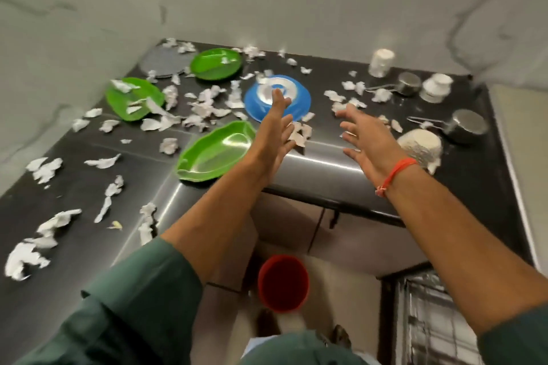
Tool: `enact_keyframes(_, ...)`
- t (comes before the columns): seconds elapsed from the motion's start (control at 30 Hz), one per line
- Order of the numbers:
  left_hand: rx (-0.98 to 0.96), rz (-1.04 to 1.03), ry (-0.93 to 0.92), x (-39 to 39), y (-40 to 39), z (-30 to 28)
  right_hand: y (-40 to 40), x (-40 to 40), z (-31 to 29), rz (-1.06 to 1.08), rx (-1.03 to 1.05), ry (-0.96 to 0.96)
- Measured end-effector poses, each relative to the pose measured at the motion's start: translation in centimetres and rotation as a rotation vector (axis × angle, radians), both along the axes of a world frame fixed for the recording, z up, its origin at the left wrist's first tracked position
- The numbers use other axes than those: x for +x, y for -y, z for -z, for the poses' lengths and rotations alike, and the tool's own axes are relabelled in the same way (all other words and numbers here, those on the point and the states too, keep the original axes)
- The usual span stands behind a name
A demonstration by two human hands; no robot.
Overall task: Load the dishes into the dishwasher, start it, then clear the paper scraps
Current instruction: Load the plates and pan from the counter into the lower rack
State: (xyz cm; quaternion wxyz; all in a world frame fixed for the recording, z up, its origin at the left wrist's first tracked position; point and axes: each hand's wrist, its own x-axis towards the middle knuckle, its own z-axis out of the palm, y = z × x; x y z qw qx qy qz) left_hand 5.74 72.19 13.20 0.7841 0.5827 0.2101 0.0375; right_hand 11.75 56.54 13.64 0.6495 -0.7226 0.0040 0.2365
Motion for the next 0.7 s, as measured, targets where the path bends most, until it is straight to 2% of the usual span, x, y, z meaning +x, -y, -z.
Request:
enact_keyframes(0.03,0.005,-0.055,0.002,-0.2,-1.8,0.3,-2.1,0.5,0.0,-0.056,-0.001,-0.006)
enact_keyframes(0.1,0.021,-0.039,-0.012,-0.5,-3.2,0.5,-3.3,1.1,0.2,-0.052,0.015,-0.023)
enact_keyframes(0.23,0.038,-0.273,-0.032,-1.9,-8.1,0.2,-10.2,3.0,0.6,-0.267,0.014,-0.045)
enact_keyframes(0.4,0.054,-0.475,-0.056,-2.5,-11.5,0.7,-15.0,5.5,1.2,-0.472,0.040,-0.057)
enact_keyframes(0.7,0.037,-0.624,-0.140,-1.7,-14.6,3.0,-19.7,10.0,2.2,-0.620,-0.062,-0.054)
